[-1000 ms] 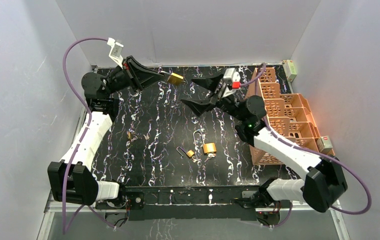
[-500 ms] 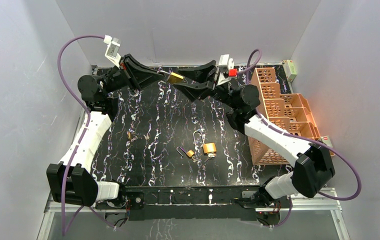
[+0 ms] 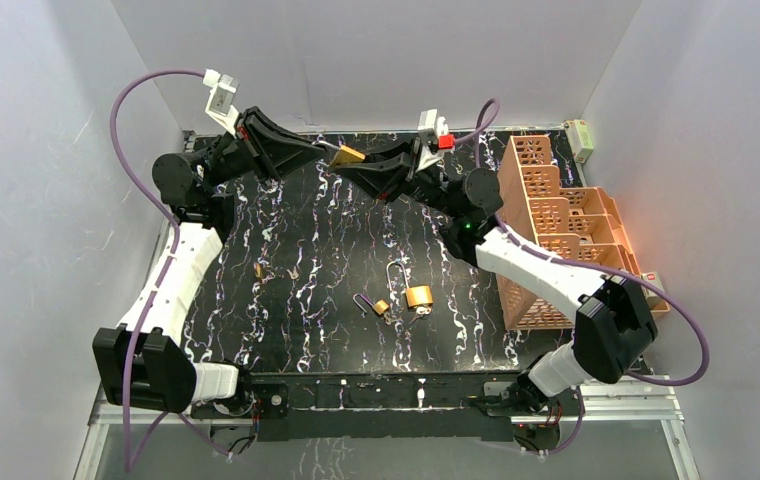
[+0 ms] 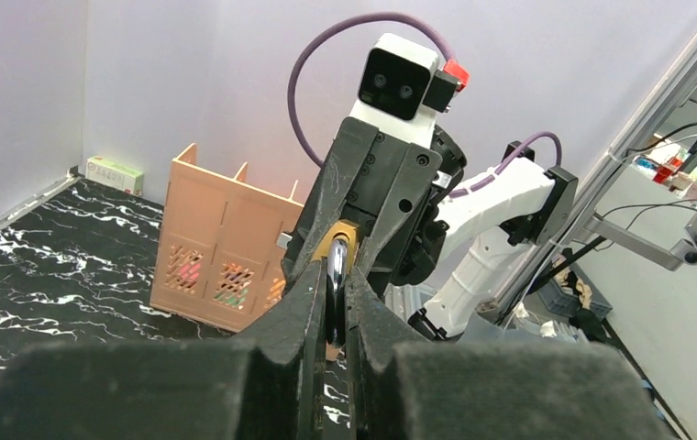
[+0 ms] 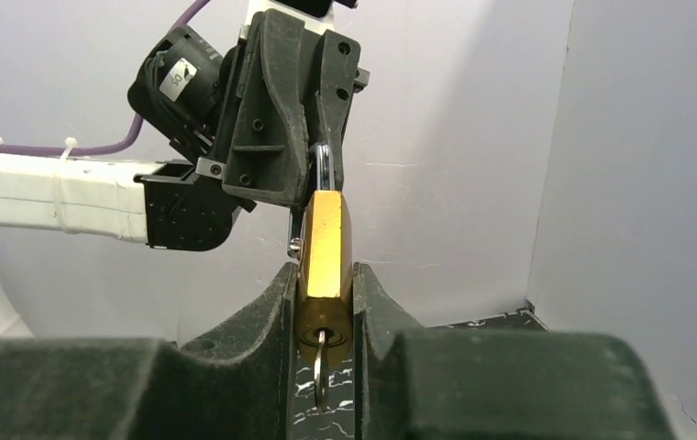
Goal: Lock with the key
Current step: Lock the lock.
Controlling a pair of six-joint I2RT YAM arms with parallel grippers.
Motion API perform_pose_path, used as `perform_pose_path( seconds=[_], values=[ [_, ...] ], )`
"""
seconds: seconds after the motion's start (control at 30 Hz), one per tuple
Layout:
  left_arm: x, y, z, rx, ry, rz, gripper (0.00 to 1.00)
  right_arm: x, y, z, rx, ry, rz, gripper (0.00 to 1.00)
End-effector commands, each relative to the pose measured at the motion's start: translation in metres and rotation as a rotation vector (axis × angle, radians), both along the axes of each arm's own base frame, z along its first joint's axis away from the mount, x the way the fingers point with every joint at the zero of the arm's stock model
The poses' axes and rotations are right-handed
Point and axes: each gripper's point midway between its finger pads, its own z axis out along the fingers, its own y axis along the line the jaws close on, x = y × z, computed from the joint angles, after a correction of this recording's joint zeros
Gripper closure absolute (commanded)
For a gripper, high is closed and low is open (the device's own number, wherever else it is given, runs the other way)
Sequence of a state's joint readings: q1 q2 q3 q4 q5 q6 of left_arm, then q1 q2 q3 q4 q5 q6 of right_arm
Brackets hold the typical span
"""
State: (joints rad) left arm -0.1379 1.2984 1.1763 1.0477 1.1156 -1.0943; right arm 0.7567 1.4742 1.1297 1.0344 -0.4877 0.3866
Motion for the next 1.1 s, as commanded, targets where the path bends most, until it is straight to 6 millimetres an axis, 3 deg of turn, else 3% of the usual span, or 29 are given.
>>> perform_pose_path(
  seconds=[0.0,0.07,0.1,0.13,0.2,0.27,0.37,0.53,0.97,1.07],
  values=[
    [-0.033,0.004,0.030,0.007,-0.160,-0.027,0.86,-0.016,-0.024,0.054,0.090,-0.107,-0.057,1.00],
    [-0.035,0.007,0.023,0.060,-0.152,-0.053,0.44,-0.019,-0.032,0.057,-0.012,-0.117,-0.067,1.00],
    [-0.035,0.010,0.020,0.087,-0.144,-0.061,0.17,-0.023,-0.037,0.058,-0.077,-0.122,-0.045,1.00],
    [-0.035,0.012,0.019,0.104,-0.137,-0.065,0.03,-0.027,-0.042,0.058,-0.138,-0.128,-0.002,1.00],
    [-0.033,0.017,0.015,0.130,-0.120,-0.070,0.02,-0.038,-0.053,0.054,-0.253,-0.125,0.129,1.00],
    [-0.033,0.017,0.012,0.155,-0.100,-0.094,0.06,-0.045,-0.062,0.051,-0.337,-0.089,0.247,1.00],
    [-0.036,0.017,0.008,0.185,-0.074,-0.133,0.25,-0.055,-0.067,0.048,-0.401,-0.049,0.374,1.00],
    [-0.058,-0.002,0.007,0.209,-0.104,-0.242,0.34,-0.055,-0.063,0.042,-0.417,0.017,0.475,1.00],
    [-0.069,-0.021,0.019,0.188,-0.159,-0.307,0.78,-0.045,-0.053,0.037,-0.395,0.054,0.519,1.00],
    [-0.066,-0.023,0.016,0.186,-0.144,-0.308,0.79,-0.046,-0.053,0.037,-0.394,0.051,0.518,1.00]
  ],
)
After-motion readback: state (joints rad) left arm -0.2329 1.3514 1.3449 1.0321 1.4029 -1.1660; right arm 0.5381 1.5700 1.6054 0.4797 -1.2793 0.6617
